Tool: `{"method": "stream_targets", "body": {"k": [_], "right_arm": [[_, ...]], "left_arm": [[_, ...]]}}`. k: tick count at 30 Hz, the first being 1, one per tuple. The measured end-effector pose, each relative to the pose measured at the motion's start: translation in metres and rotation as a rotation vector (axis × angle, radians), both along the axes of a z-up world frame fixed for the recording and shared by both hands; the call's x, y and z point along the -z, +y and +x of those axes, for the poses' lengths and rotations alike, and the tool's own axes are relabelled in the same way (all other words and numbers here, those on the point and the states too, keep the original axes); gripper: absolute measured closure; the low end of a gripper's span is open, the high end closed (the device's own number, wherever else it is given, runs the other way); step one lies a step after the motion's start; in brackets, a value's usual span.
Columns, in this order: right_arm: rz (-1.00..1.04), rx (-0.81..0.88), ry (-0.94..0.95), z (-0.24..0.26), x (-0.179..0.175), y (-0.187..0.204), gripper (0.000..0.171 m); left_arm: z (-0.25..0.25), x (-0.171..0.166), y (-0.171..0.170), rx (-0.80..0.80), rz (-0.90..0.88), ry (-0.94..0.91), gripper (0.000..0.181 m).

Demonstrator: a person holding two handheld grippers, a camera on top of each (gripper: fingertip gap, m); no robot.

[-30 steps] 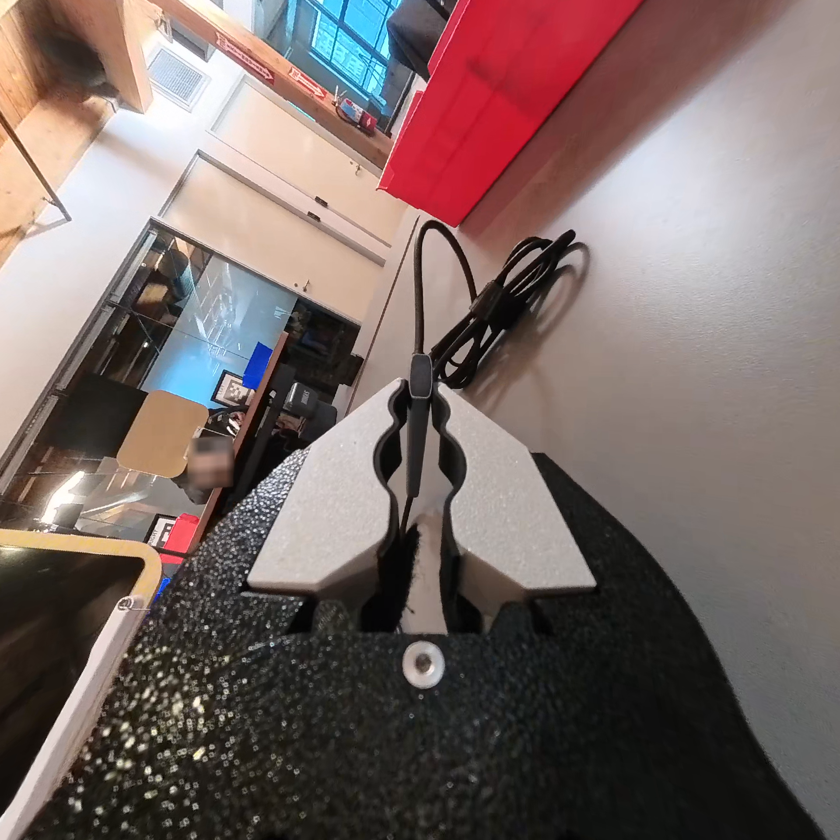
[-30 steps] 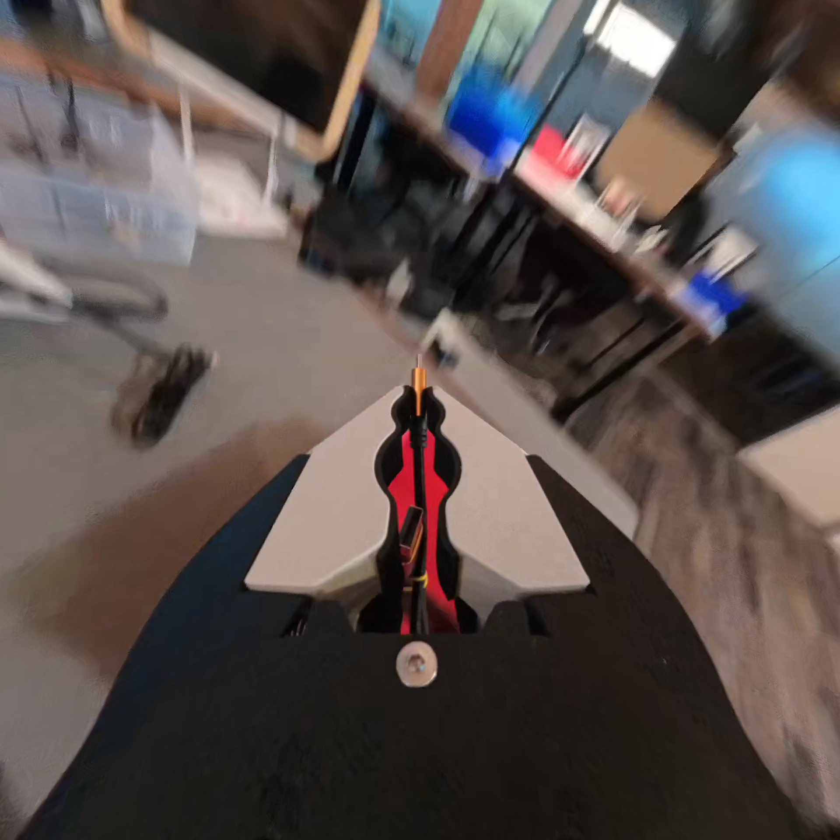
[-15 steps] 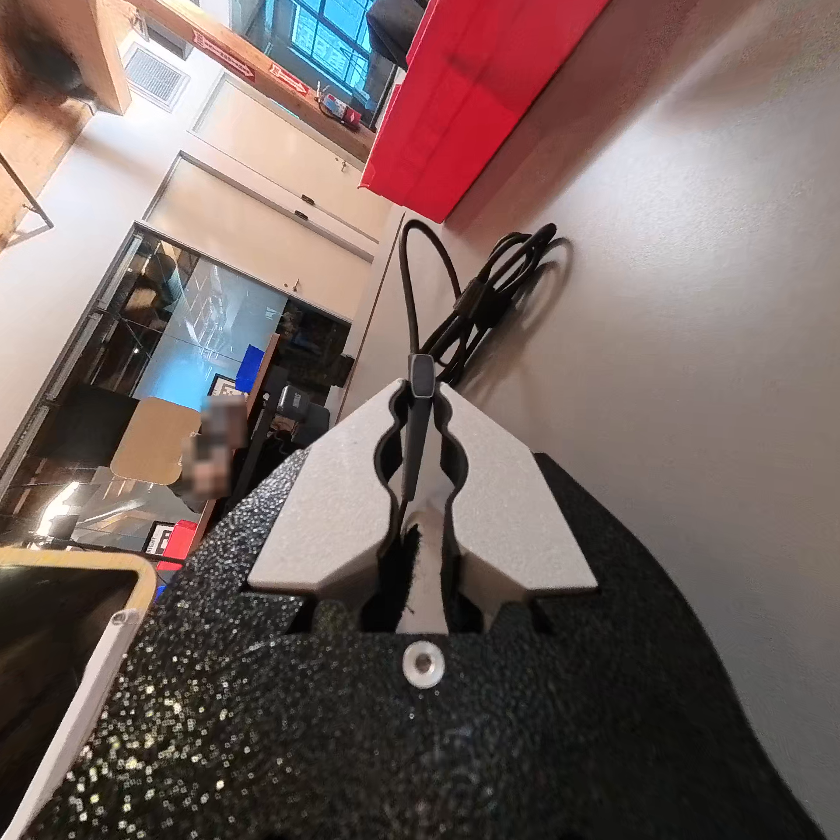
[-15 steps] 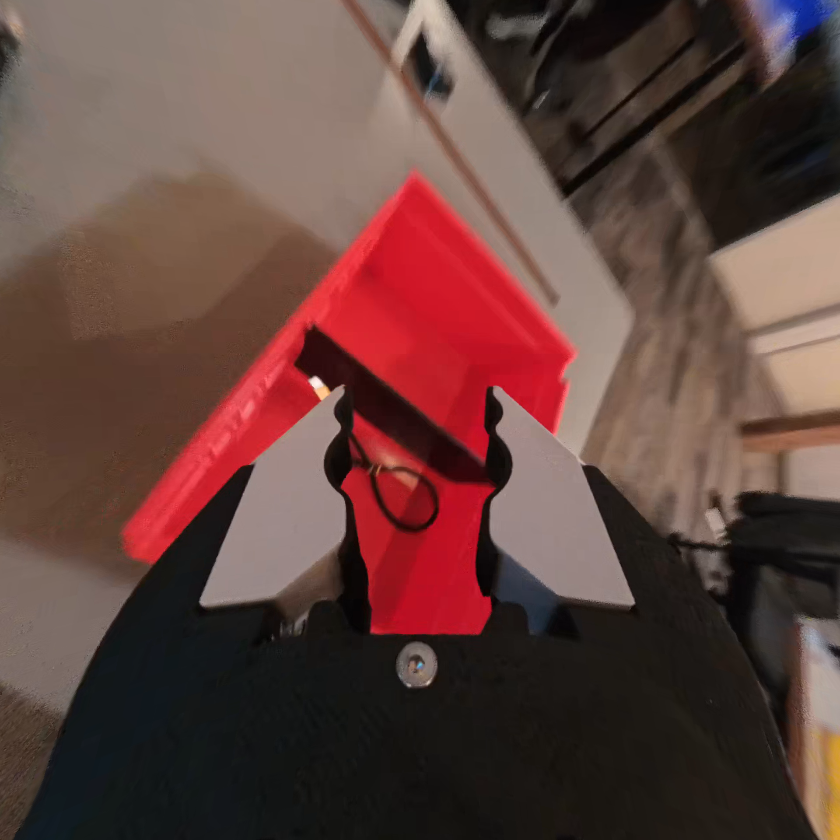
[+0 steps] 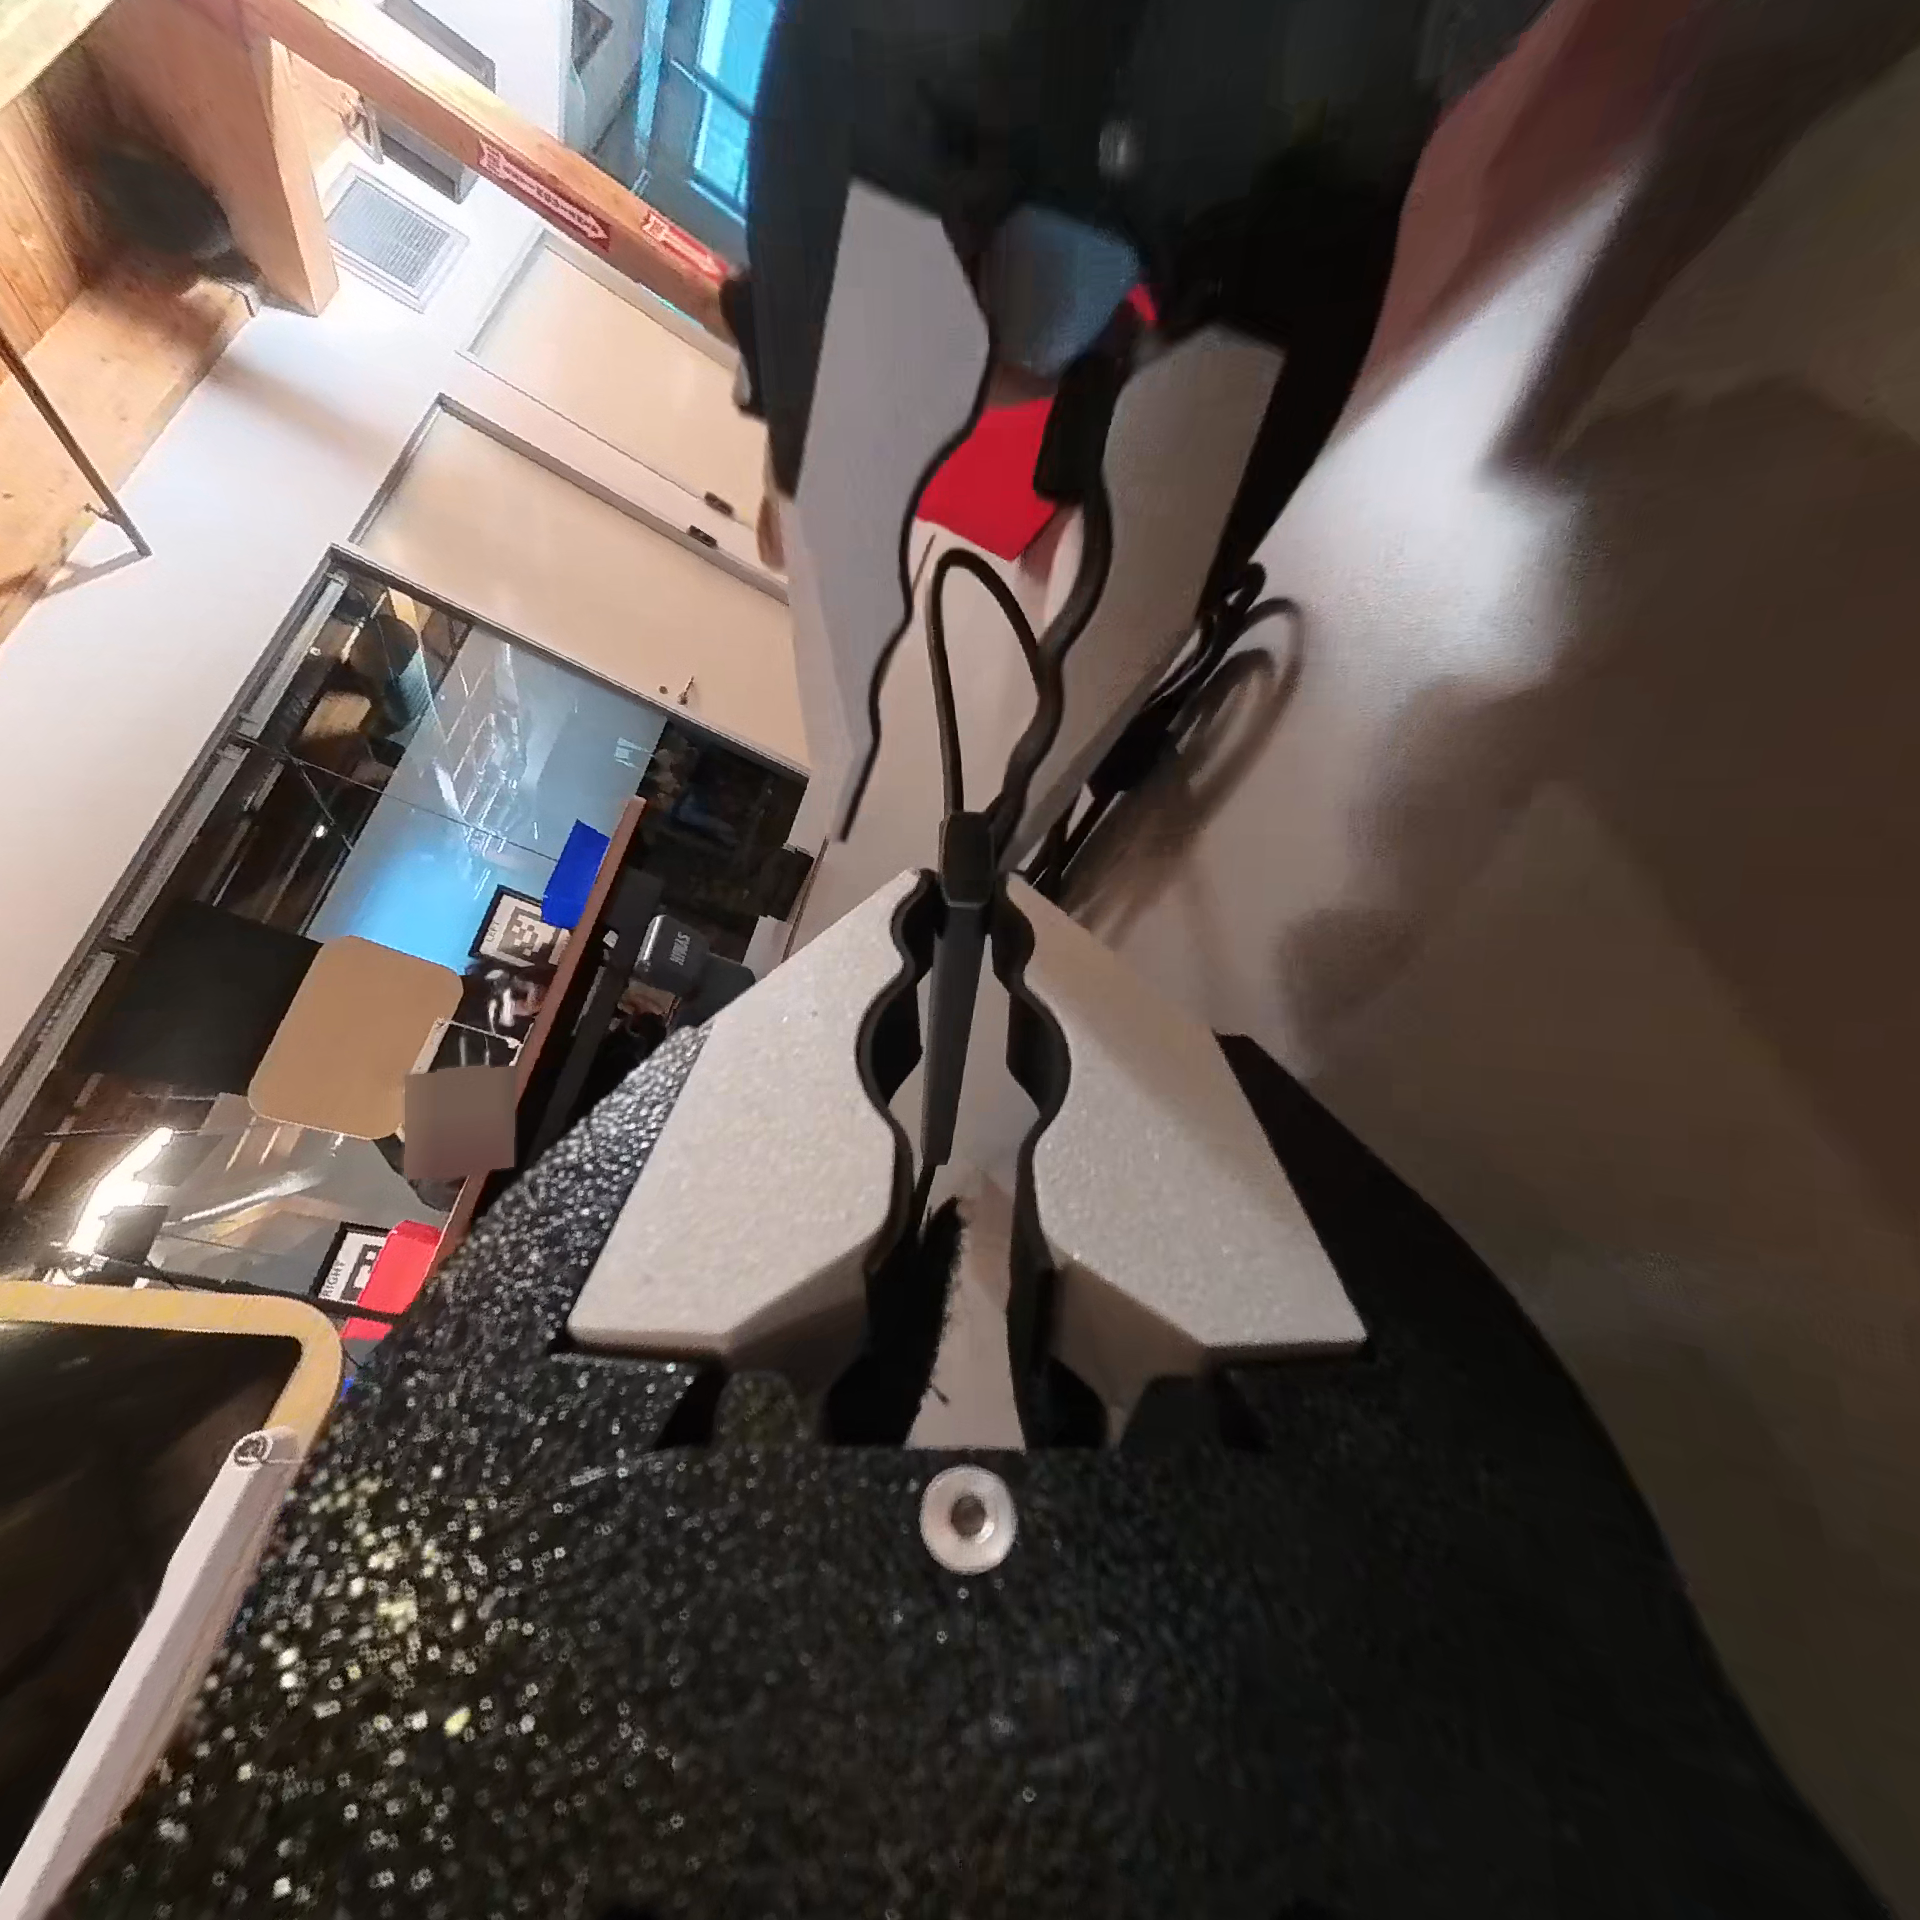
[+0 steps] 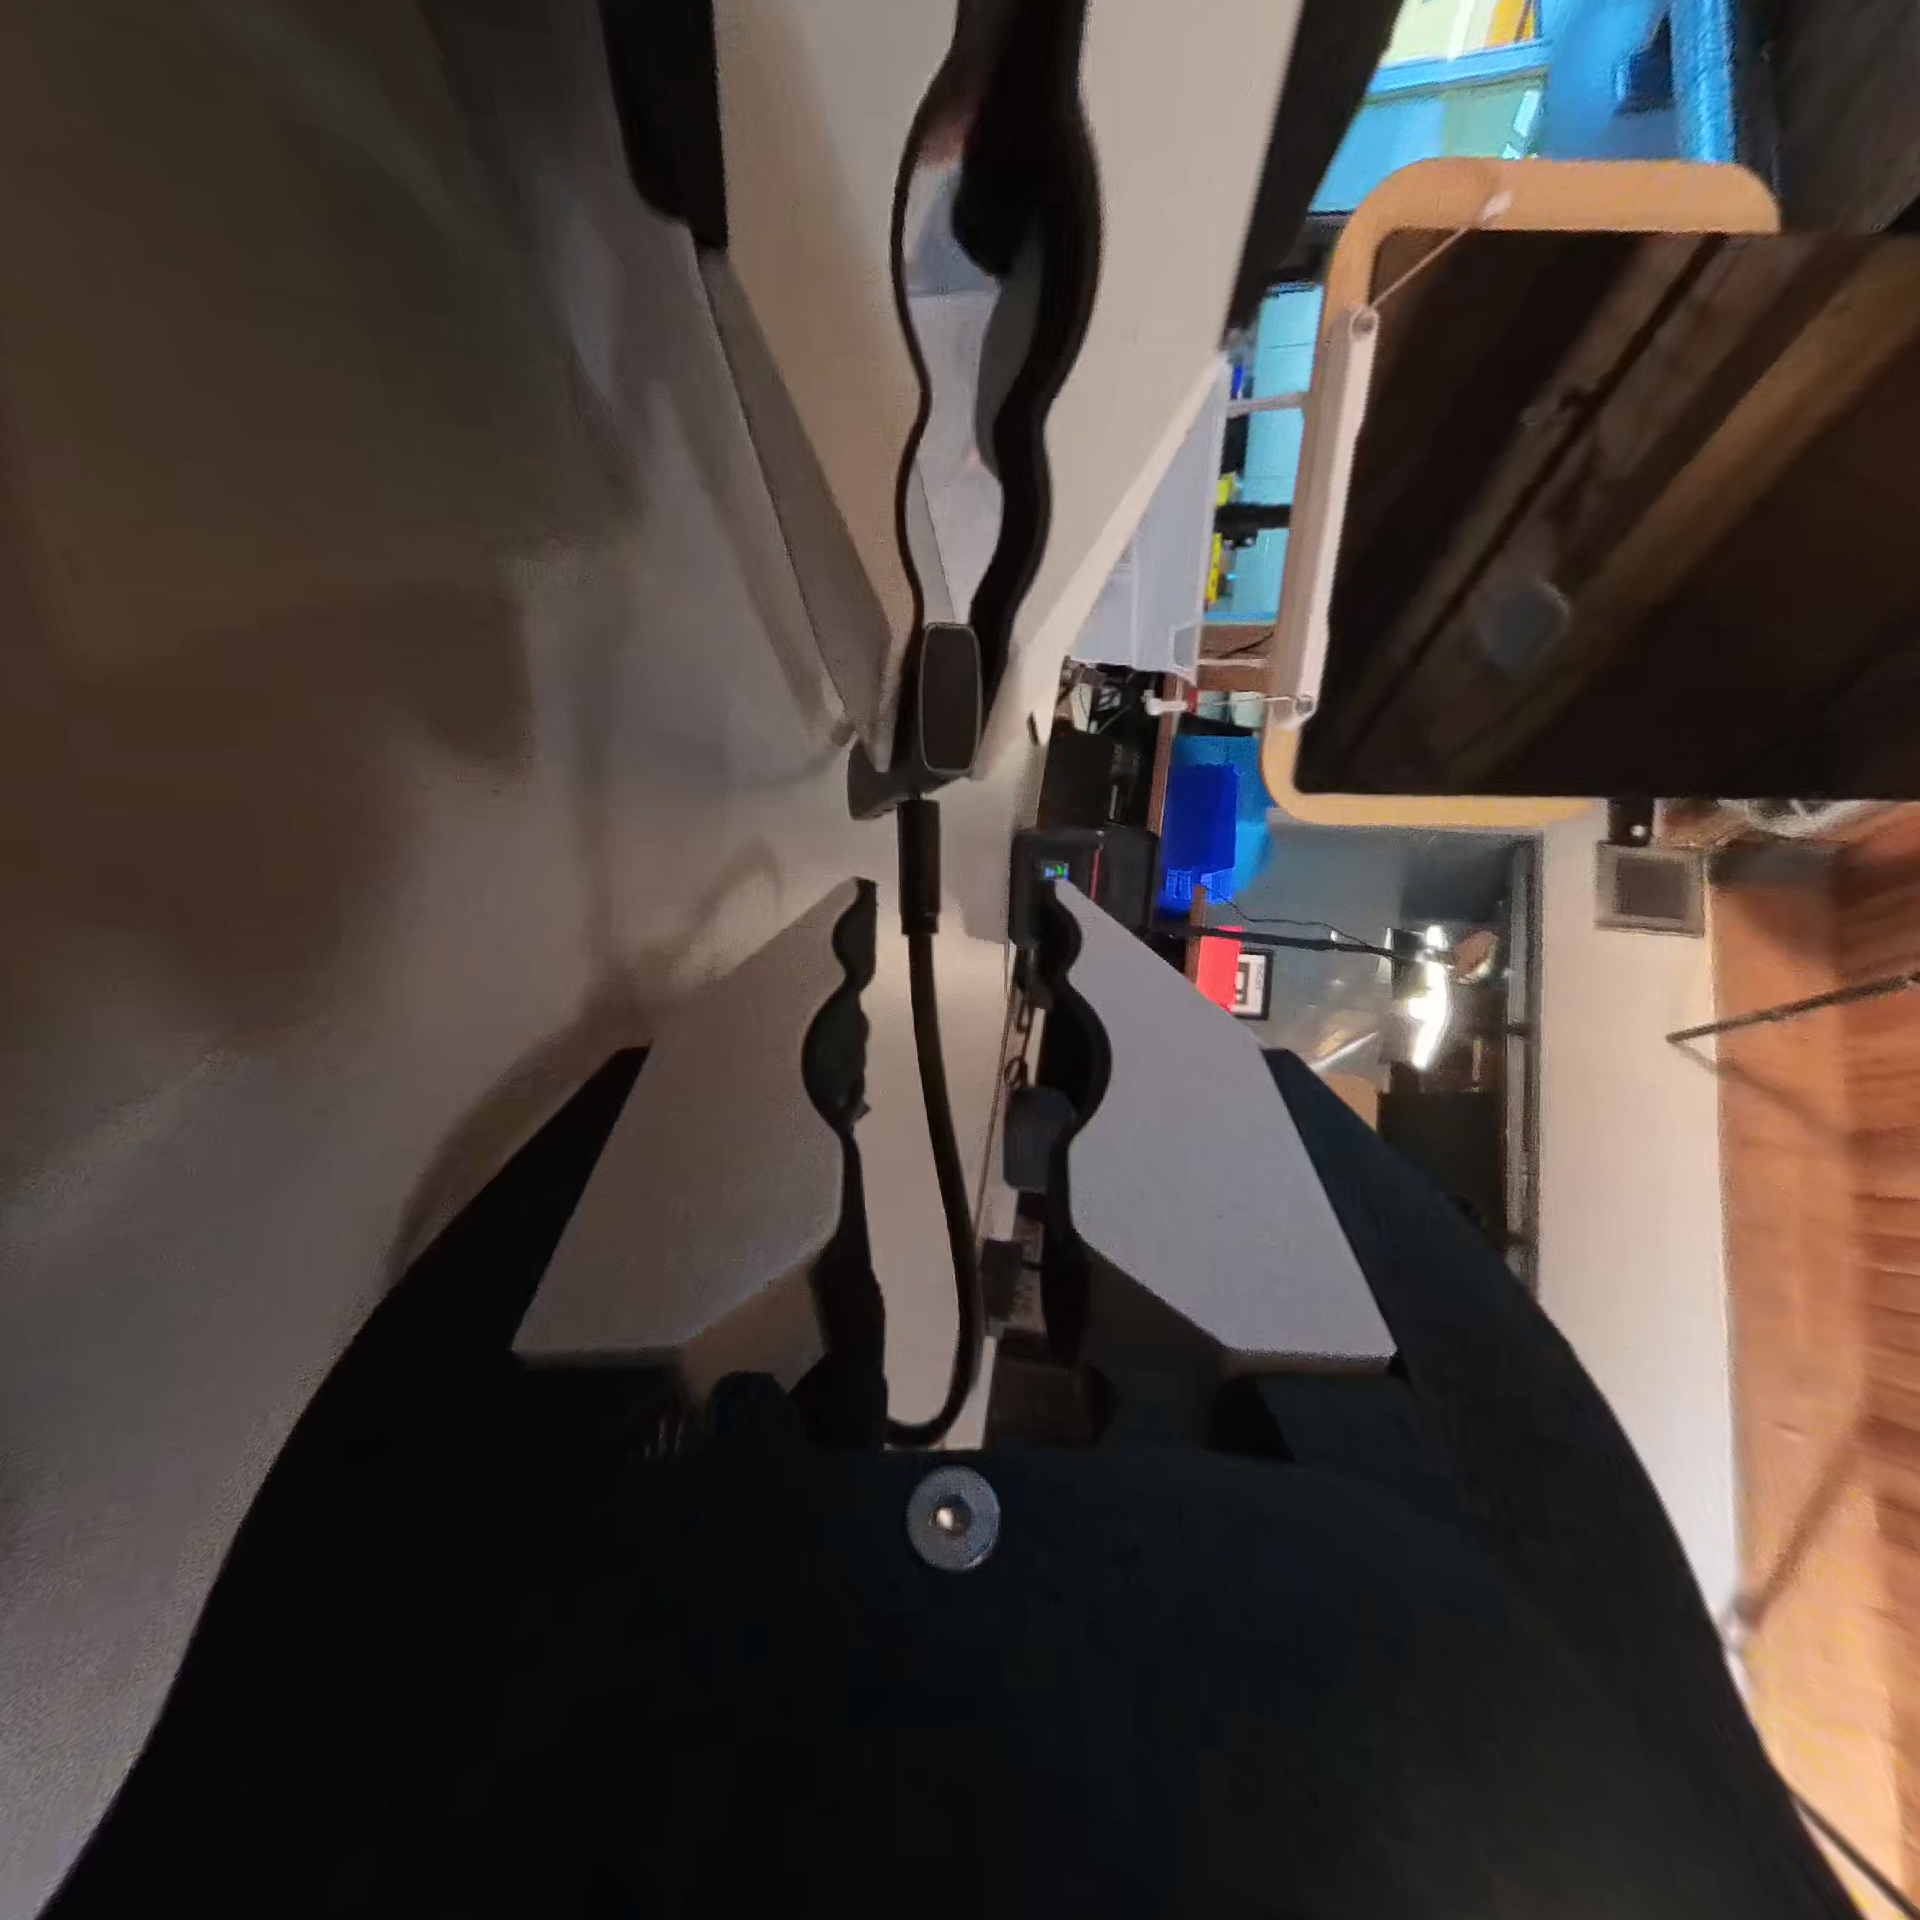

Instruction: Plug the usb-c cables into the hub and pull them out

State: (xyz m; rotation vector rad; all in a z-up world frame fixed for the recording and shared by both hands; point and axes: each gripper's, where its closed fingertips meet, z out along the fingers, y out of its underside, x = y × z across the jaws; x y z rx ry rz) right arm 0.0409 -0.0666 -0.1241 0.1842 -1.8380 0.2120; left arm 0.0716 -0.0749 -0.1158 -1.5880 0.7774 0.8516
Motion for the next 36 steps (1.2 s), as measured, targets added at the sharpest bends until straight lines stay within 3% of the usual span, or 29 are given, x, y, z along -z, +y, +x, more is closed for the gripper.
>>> {"method": "stream_targets", "body": {"k": [5, 7, 8, 10, 12, 13, 17, 19, 20, 22, 25, 32, 36], "right_arm": [[-0.022, -0.036, 0.003, -0.005, 0.007, -0.006, 0.165], [-0.031, -0.035, -0.01, -0.004, 0.009, -0.005, 0.165], [-0.04, -0.045, -0.011, -0.003, 0.009, -0.006, 0.165], [-0.039, -0.068, -0.004, -0.001, 0.008, -0.008, 0.165], [-0.034, -0.087, -0.002, 0.002, 0.008, -0.011, 0.166], [-0.029, -0.095, -0.005, 0.003, 0.009, -0.013, 0.166], [-0.021, -0.102, -0.041, 0.016, 0.005, -0.014, 0.166], [0.061, 0.089, 0.042, 0.012, -0.014, 0.041, 0.166], [-0.023, 0.132, 0.027, 0.018, -0.023, 0.062, 0.165], [-0.2, 0.159, -0.015, 0.035, -0.042, 0.075, 0.166], [-0.325, 0.175, 0.058, 0.053, -0.088, 0.076, 0.166], [-0.553, 0.309, 0.31, 0.117, -0.238, 0.145, 0.166], [-0.542, 0.412, 0.346, 0.142, -0.267, 0.192, 0.166]], "left_arm": [[0.008, -0.005, 0.0, 0.033, 0.031, 0.0, 0.173], [-0.008, -0.014, 0.003, -0.079, 0.093, 0.001, 0.122], [-0.016, -0.006, 0.006, -0.121, 0.05, 0.001, 0.113], [-0.014, 0.008, 0.011, -0.106, -0.027, 0.005, 0.122], [-0.002, 0.014, 0.011, -0.047, -0.055, 0.039, 0.163], [-0.002, 0.012, 0.01, -0.059, -0.043, 0.07, 0.173], [0.009, 0.008, 0.005, -0.035, -0.029, 0.106, 0.173], [-0.015, 0.009, -0.01, -0.139, -0.044, 0.142, 0.173], [-0.027, 0.002, -0.018, -0.172, -0.006, 0.083, 0.173], [-0.03, -0.005, -0.02, -0.158, 0.029, -0.065, 0.174], [-0.023, 0.002, -0.007, -0.13, 0.004, -0.018, 0.173], [-0.02, 0.016, -0.004, -0.086, -0.068, 0.041, 0.173], [-0.021, 0.018, -0.005, -0.085, -0.08, 0.072, 0.173]]}}
